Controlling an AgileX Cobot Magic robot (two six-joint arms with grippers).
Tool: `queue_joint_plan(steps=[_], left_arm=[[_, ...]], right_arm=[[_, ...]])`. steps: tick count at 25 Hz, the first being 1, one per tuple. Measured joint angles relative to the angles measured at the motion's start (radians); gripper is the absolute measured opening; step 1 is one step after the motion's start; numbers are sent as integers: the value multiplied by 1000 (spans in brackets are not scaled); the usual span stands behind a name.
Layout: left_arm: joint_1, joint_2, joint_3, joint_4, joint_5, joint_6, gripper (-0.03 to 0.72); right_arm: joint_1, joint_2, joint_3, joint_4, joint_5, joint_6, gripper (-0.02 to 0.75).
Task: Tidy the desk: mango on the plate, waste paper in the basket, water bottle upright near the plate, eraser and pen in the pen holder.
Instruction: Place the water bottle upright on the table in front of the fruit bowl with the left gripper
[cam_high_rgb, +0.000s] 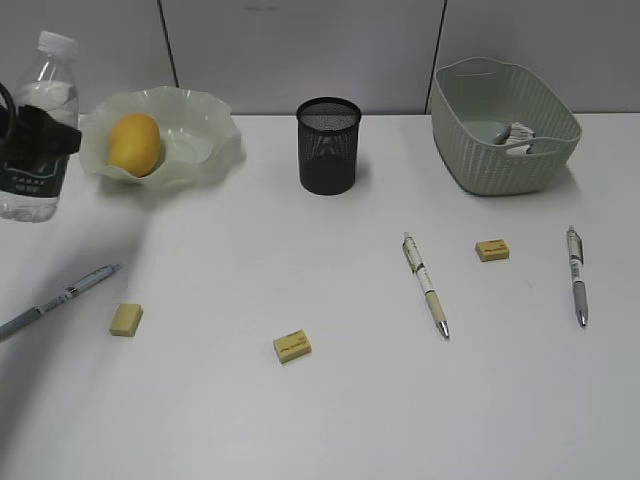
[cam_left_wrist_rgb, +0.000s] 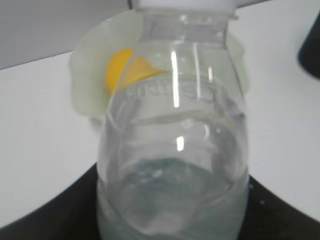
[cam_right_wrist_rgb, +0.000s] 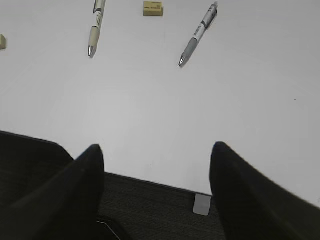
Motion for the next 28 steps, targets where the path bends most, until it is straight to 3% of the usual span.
queue_joint_plan(steps=[4,7,13,19,23,25,28], left_arm=[[-85,1,0,15,-273,0,491],[-137,17,0,10,-293,0,490],[-155,80,0,-83,-290,0,490],[-154,106,0,-95,-321,-75,490],[-194,109,-1,-83,-454,-97,490],[-209,109,-1,-14,-494,-183,490],[-243,109,0,230,-541,-506,490]], right_arm=[[0,0,0,0,0,0,522],[0,0,0,0,0,0,522],[0,0,0,0,-2,0,522],[0,0,0,0,-2,0,522],[0,0,0,0,-2,0,522],[0,0,0,0,-2,0,522],[0,0,0,0,-2,0,522]])
